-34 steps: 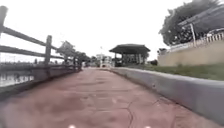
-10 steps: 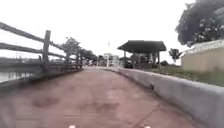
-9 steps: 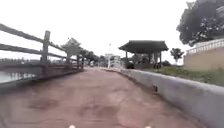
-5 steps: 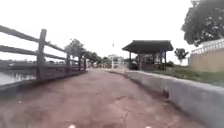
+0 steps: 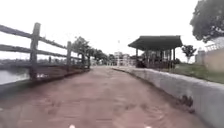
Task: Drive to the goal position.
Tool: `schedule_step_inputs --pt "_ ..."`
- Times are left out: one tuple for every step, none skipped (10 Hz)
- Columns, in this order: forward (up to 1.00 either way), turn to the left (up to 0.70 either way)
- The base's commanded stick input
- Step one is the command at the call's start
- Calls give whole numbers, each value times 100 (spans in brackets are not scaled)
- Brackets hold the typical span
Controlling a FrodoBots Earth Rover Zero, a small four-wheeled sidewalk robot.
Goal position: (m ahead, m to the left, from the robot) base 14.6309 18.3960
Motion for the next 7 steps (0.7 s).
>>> schedule_step_inputs --pt "100 11" --pt "100 11" --pt "100 11" --pt "100 11" --pt "100 11" --pt "100 11" --pt "100 11"
